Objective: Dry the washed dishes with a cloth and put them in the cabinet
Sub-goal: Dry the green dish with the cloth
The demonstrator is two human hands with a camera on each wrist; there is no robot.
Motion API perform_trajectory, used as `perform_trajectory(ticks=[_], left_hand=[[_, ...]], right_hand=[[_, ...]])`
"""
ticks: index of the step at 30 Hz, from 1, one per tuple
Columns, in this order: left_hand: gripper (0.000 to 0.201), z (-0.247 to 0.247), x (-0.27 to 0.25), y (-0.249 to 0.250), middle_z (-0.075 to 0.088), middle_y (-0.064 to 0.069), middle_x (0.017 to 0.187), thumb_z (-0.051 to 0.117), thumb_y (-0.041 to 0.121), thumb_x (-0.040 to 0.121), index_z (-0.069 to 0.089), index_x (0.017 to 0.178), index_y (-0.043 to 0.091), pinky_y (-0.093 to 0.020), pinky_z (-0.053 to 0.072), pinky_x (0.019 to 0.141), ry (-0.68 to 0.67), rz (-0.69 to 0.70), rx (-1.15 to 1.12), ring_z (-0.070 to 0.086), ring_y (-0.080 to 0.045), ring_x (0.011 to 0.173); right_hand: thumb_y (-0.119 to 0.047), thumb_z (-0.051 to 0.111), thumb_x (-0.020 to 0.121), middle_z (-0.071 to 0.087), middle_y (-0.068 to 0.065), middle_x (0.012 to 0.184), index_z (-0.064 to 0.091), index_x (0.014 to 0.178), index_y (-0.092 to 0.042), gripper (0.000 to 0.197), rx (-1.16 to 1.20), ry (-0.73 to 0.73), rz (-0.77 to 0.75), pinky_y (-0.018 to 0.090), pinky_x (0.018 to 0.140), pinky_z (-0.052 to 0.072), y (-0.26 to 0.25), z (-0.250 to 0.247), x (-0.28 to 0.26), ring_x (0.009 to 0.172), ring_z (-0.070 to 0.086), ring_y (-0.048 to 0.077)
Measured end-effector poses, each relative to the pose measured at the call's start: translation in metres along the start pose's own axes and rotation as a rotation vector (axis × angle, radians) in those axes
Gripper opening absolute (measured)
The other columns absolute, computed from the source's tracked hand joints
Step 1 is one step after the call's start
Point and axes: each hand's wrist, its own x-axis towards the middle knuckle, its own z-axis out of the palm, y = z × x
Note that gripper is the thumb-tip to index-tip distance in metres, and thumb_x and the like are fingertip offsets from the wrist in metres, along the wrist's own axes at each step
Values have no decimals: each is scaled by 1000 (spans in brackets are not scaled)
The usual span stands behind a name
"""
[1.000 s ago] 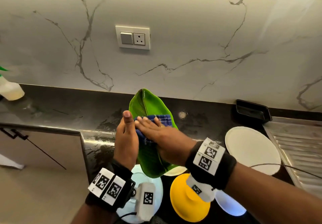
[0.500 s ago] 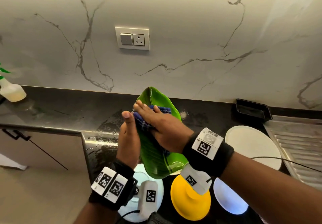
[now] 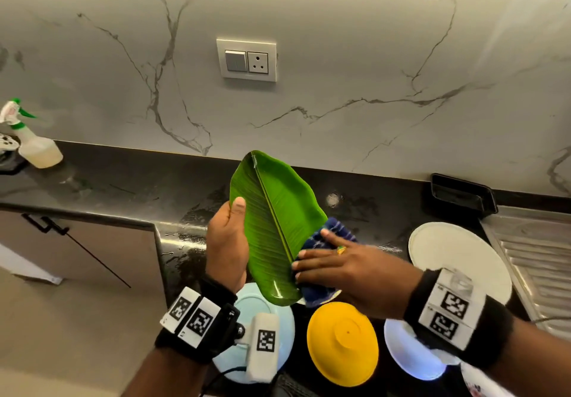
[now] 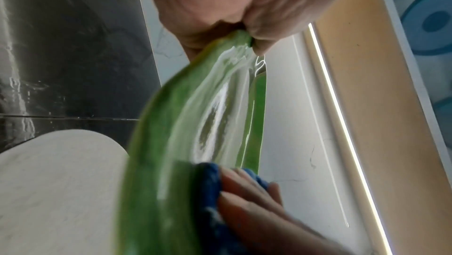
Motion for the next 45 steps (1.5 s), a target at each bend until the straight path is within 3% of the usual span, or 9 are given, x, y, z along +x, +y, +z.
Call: perform_trajectory(ticks=[7,13,18,21,23,29,36,41,45], left_hand=[[43,18,-23,1,45,-3,62,47,36,107,54,75,8,-53,41,57,-174,233,411,39,-14,58],[45,15,-12,4,53,-21,68,46,41,105,57,80,5,-55,44,61,-180,255,404,45,-20,62],[43,17,4,20,37,7,56,48,32,106,42,65,18,-38,30,55,-3,285,391,31,-12,51],[42,18,14,15,42,-1,61,47,45,96,49,70,12,-49,35,56,50,223,271,37,-20,58],[51,20,16,3,48,-11,70,51,50,90,50,78,1,-60,45,60,65,144,191,43,-24,65],[52,51,3,-32,61,-16,90,58,55,79,57,88,4,-73,48,78,3,-53,30,54,-30,78],[46,81,-2,-20,58,-18,88,54,35,100,54,98,-11,-51,46,71,-44,-69,27,51,-31,78],[37,102,-11,-21,60,-42,101,47,25,107,56,104,-11,-73,50,84,-96,-158,63,60,-37,83],[34,125,-18,-28,65,-29,93,45,19,108,57,106,-12,-66,52,85,-106,-206,62,62,-36,82]], right_hand=[[1,55,80,47,17,149,50,142,-3,63,-353,81,172,59,113,29,42,-38,35,138,44,35],[6,47,92,11,8,165,17,157,-11,74,-274,105,286,40,122,1,46,-51,61,153,7,26],[13,76,57,54,21,141,55,137,2,83,-191,184,321,59,98,48,29,-1,25,129,52,41],[13,73,54,53,15,144,55,137,-2,86,-94,206,358,57,102,46,7,22,3,136,43,33],[13,65,65,44,10,152,50,143,-5,81,50,233,393,55,115,25,0,26,-7,142,23,26],[9,42,71,51,11,147,54,139,-6,71,135,283,332,49,117,13,-6,31,-8,138,45,31],[-10,68,83,60,-1,139,63,130,-18,48,-150,242,151,51,113,37,18,31,-60,132,53,20],[-19,40,87,65,-5,131,71,118,-25,43,-330,264,188,64,102,38,72,15,-107,128,58,20],[2,60,79,63,-1,135,70,119,-18,46,-235,314,204,47,100,51,107,7,-130,127,57,29]])
